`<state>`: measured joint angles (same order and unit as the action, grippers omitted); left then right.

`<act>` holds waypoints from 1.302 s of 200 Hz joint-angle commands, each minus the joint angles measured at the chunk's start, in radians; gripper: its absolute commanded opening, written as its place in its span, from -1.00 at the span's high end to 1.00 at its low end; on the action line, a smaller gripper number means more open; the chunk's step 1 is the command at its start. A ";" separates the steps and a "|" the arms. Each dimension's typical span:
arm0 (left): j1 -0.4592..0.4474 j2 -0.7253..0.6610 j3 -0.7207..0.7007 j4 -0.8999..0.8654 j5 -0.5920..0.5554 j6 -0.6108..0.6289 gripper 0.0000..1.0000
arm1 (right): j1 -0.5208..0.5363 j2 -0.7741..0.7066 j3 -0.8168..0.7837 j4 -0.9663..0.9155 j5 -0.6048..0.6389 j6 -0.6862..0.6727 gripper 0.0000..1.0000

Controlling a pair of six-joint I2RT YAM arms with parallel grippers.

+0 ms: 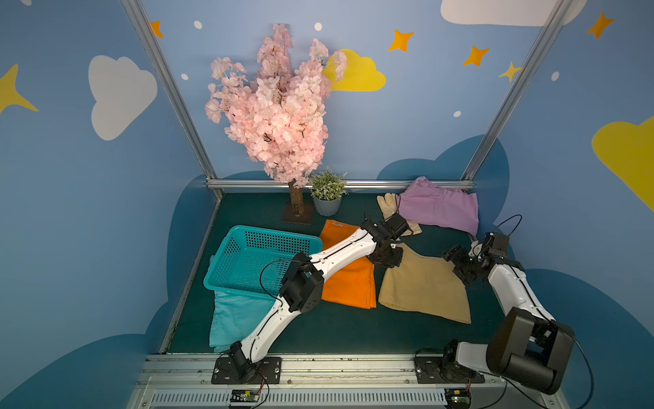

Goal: Put the folded long pants in the basket
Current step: Pick up the long pant at the center of the board.

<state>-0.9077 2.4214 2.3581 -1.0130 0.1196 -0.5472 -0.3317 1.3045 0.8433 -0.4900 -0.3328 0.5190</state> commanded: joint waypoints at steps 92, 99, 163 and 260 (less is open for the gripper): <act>0.212 -0.053 -0.129 -0.282 -0.178 0.109 0.95 | -0.005 0.073 -0.052 -0.002 -0.011 0.021 -0.61; 0.213 -0.048 -0.130 -0.277 -0.170 0.114 0.95 | -0.002 0.094 -0.060 0.008 -0.035 0.021 -0.59; 0.216 -0.034 -0.130 -0.245 -0.132 0.114 0.95 | 0.057 0.315 -0.036 0.035 -0.238 -0.005 -0.40; 0.215 -0.043 -0.145 -0.226 -0.121 0.120 0.95 | 0.117 0.401 -0.028 0.083 -0.347 -0.027 0.44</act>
<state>-0.7086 2.3993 2.2288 -1.2125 0.0299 -0.4397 -0.2348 1.6714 0.8219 -0.4061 -0.6094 0.5045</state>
